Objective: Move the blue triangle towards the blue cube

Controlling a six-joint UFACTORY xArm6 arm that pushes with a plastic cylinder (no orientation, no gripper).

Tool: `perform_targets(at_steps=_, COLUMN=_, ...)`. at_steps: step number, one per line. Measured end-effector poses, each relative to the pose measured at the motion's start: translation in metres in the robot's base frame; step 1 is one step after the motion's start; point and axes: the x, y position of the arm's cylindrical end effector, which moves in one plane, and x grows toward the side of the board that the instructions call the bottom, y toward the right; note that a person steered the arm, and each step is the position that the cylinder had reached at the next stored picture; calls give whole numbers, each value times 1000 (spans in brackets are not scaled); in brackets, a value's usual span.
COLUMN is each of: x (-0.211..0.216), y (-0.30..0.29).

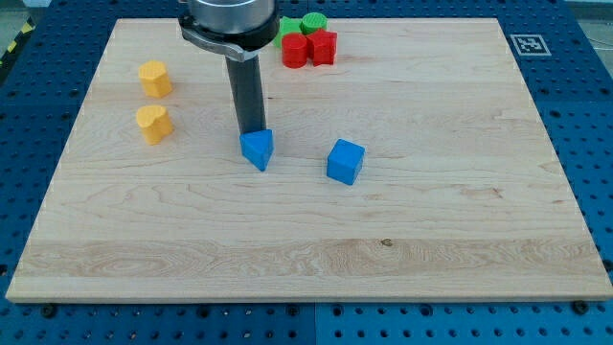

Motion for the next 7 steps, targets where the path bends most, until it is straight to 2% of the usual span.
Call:
perform_targets(at_steps=2, x=-1, y=-83)
perform_targets(at_steps=4, x=4, y=-44)
perform_targets(at_steps=7, x=13, y=-41)
